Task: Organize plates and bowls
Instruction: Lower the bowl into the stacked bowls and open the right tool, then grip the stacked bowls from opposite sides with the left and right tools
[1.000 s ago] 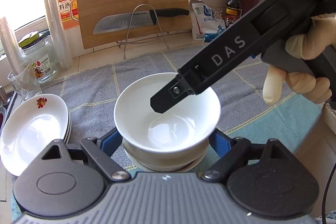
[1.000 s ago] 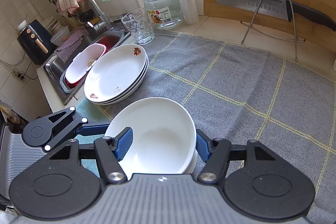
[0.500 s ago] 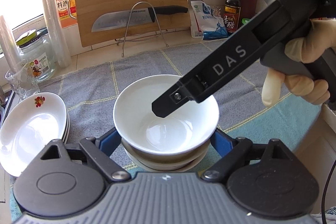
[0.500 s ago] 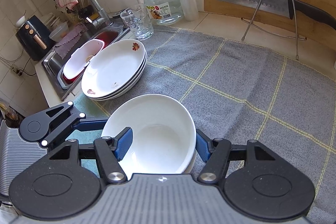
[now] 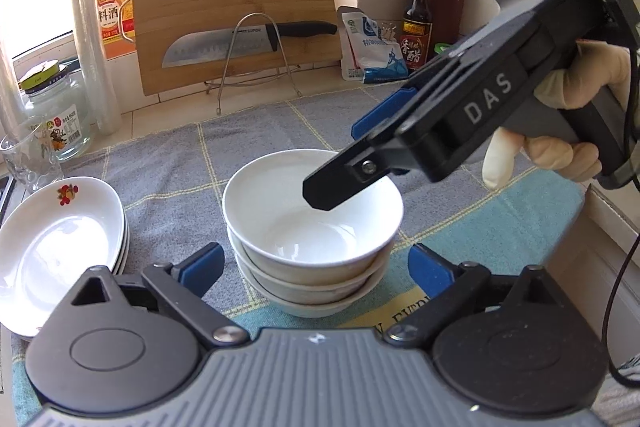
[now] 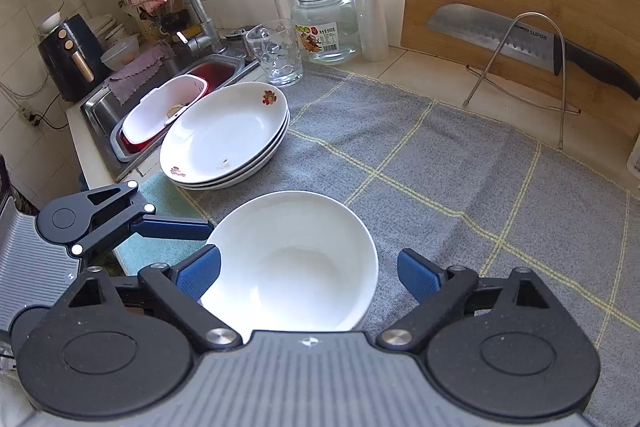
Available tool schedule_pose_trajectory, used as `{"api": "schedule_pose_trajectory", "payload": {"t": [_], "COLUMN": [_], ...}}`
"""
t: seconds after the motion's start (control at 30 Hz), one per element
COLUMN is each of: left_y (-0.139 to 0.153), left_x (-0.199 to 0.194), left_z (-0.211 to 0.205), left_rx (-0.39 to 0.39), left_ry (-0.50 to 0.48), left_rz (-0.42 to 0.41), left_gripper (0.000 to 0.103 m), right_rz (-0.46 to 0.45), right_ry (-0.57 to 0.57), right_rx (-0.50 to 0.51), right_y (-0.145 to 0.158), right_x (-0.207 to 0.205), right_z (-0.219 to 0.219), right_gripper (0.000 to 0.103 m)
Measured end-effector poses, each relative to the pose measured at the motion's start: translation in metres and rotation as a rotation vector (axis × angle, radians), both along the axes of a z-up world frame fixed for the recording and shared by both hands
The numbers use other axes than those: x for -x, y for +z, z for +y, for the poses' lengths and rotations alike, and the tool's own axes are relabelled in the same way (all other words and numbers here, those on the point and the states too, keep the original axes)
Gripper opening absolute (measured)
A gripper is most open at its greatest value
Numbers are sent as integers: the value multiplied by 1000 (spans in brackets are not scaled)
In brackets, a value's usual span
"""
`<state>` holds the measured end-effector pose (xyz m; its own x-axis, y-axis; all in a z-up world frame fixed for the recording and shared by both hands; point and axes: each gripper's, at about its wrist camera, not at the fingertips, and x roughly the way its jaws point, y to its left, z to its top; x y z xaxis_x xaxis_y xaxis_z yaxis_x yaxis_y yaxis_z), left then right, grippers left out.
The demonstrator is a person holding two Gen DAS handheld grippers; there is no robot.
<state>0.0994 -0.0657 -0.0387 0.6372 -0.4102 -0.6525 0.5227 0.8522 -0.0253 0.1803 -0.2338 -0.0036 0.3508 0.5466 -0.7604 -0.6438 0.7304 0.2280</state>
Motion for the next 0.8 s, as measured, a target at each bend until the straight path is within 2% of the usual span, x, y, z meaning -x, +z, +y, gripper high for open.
{"api": "schedule_pose_trajectory", "payload": {"t": [0.1,0.27,0.37,0.53,0.8], "left_y": [-1,-5,-11,-22,-40], "left_x": [2,0,-8,-21,-37], "left_z": [8,19,24,29,31], "left_rx": [-10,-39,-66,-101,-144], "left_ry": [-45,-121,-172,-258,-383], "left_rz": [-29,-82,-61,0,22], "left_gripper": [99,101,101,101,101], "right_rz": [-38,-151,-190,-175,-128], "right_ry": [12,39,50,21,-66], "right_rx": [8,80,138,199,279], "right_y": [4,7,3,-14,-43], "right_x": [10,34,46,59,68], "right_z": [-2,3,8,16,19], "right_gripper": [102,103,103,103,103]}}
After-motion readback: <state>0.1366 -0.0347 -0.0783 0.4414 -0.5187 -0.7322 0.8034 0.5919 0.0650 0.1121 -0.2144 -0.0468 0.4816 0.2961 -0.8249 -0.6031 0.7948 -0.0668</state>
